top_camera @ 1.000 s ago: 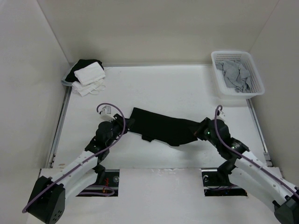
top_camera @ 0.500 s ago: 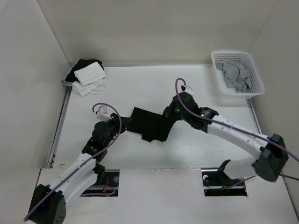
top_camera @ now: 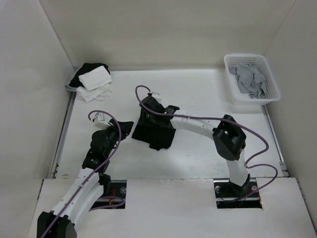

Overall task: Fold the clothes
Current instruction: Fold the tank top

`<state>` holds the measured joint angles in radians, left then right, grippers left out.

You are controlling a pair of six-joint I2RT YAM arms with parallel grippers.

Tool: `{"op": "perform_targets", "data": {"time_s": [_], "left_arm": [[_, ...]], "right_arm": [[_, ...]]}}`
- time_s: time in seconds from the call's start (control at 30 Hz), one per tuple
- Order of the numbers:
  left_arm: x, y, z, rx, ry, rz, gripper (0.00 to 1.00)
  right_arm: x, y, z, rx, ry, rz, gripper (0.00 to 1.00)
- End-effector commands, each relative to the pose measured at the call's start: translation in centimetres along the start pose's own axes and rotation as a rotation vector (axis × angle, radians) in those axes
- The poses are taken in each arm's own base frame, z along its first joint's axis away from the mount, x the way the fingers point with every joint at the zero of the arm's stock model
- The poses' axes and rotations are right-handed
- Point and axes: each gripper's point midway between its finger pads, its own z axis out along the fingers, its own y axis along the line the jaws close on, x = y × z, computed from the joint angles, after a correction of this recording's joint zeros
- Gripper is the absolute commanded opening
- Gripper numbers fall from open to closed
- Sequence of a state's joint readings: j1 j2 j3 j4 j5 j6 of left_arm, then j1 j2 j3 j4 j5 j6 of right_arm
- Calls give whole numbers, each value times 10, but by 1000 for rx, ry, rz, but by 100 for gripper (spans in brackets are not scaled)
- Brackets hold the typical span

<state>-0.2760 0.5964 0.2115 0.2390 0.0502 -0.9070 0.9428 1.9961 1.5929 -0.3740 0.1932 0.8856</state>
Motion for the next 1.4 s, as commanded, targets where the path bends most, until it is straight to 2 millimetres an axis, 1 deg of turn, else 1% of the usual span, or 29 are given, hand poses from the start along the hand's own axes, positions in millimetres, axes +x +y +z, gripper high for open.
{"op": "perform_targets", "data": {"time_s": [0.0, 0.03, 0.07, 0.13, 0.17, 0.2, 0.23, 0.27, 0.33, 0.37, 0.43, 0.5, 0.57, 0.63, 0.7, 0.83, 0.9, 1.0, 1.13, 1.2, 1.27, 1.37], "left_arm": [[-16, -18, 0, 44, -42, -5, 33], [-19, -19, 0, 41, -53, -3, 33], [-21, -20, 1, 38, -61, -2, 33], [-25, -21, 3, 32, -74, 1, 34], [-27, -22, 4, 29, -80, 2, 34], [-28, -22, 5, 26, -79, 6, 34], [-26, -24, 8, 26, -74, 11, 34], [-24, -25, 11, 26, -64, 18, 34], [-17, -26, 19, 19, -36, 29, 34], [-8, -29, 25, 21, -6, 38, 34], [6, -36, 35, 36, 28, 52, 34], [18, -45, 46, 54, 39, 64, 34], [30, -46, 58, 48, 42, 80, 34], [37, -34, 67, 16, 40, 86, 34], [42, -15, 75, -26, 46, 76, 33], [57, 25, 82, -117, 87, 69, 32], [64, 43, 82, -159, 115, 53, 32], [73, 65, 76, -213, 145, 20, 32], [73, 83, 62, -251, 143, -11, 31], [72, 88, 54, -256, 136, -11, 31], [68, 89, 47, -252, 121, -14, 31], [61, 79, 41, -215, 99, -16, 31]], "right_arm": [[-17, 46, -19, -120, -44, -13, 49], [-23, 52, -27, -151, -64, -11, 53], [-30, 56, -39, -178, -92, -6, 55], [-40, 57, -62, -223, -142, 1, 55], [-42, 54, -74, -245, -166, 4, 55], [-47, 47, -83, -257, -192, 11, 54], [-52, 36, -89, -259, -217, 20, 51], [-53, 21, -90, -250, -227, 28, 43], [-48, -8, -84, -211, -215, 40, 24], [-45, -22, -78, -197, -201, 38, 17], [-44, -34, -64, -181, -172, 19, 11], [-43, -32, -48, -201, -133, -13, 8], [-44, -30, -34, -218, -110, -29, 7], [-43, -22, -22, -260, -80, -44, 7], [-40, -14, -9, -303, -44, -52, 7], [-42, -15, 19, -333, -5, -27, 7], [-47, -20, 34, -333, 2, 2, 6], [-51, -28, 53, -334, 15, 44, 6], [-60, -41, 73, -324, 4, 107, 6], [-64, -45, 78, -325, -1, 132, 6], [-67, -42, 78, -339, -3, 137, 6], [-83, -37, 71, -364, -33, 149, 7]]}}
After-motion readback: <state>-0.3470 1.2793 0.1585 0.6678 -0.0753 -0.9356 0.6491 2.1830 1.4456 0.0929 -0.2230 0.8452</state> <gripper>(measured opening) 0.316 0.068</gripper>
